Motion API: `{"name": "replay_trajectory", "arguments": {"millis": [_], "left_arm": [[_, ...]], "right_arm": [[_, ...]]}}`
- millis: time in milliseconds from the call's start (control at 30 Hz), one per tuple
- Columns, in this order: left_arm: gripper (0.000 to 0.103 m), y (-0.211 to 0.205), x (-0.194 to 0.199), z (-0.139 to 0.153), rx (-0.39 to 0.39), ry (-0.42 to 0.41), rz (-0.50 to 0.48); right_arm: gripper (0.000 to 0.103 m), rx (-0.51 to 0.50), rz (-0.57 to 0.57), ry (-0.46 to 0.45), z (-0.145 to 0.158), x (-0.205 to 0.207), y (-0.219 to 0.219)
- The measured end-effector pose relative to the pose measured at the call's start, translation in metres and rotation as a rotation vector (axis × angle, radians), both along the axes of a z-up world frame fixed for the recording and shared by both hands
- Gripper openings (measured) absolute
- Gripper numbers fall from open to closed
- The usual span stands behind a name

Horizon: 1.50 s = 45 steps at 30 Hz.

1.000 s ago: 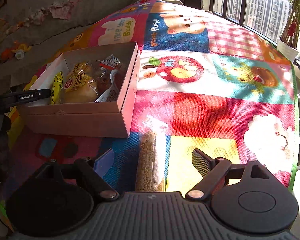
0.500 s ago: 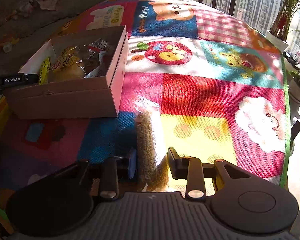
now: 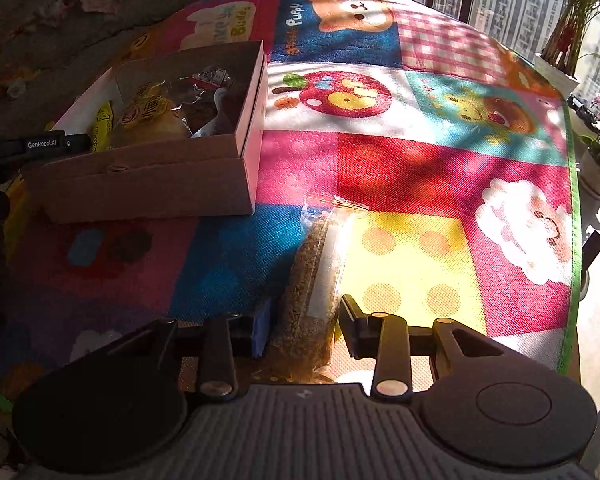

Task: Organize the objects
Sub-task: 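Close the right tool around the grain-stick bag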

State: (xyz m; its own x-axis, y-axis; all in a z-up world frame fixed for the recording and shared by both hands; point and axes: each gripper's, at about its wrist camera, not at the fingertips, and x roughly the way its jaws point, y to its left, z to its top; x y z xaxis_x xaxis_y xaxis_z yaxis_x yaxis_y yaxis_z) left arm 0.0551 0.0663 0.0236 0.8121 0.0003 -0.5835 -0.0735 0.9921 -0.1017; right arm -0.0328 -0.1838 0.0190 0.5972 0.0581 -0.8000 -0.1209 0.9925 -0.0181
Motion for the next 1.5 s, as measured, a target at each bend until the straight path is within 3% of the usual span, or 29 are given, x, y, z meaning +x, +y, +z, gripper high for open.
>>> {"name": "replay_trajectory", "arguments": {"millis": [233, 367, 533, 667, 733, 933, 1300, 1500], "left_arm": [[0.016, 0.000, 0.000, 0.000, 0.001, 0.000, -0.001], [0.016, 0.000, 0.000, -0.001, -0.001, 0.008, -0.002], [0.015, 0.000, -0.001, -0.001, -0.006, 0.011, 0.002], [0.015, 0.001, -0.001, -0.001, -0.007, 0.012, 0.004], [0.015, 0.001, 0.000, -0.001, -0.008, 0.012, 0.007], [0.015, 0.001, 0.000, -0.001, -0.007, 0.013, 0.009], [0.013, 0.001, 0.007, 0.000, -0.003, 0.015, 0.022], [0.011, -0.002, 0.006, 0.001, 0.030, -0.045, 0.027]], "right_arm": [[0.046, 0.024, -0.010, -0.025, -0.003, 0.021, -0.002], [0.056, 0.064, -0.007, -0.042, -0.006, 0.030, -0.006], [0.054, 0.049, -0.007, -0.044, -0.006, 0.037, -0.003], [0.039, 0.040, -0.055, -0.036, -0.005, 0.036, -0.005], [0.037, 0.046, -0.073, -0.023, -0.003, 0.033, -0.005], [0.035, 0.112, -0.004, 0.020, 0.001, 0.015, 0.008], [0.036, 0.056, 0.012, -0.020, -0.002, 0.016, 0.007], [0.043, 0.028, 0.017, -0.050, -0.005, 0.017, 0.004]]}}
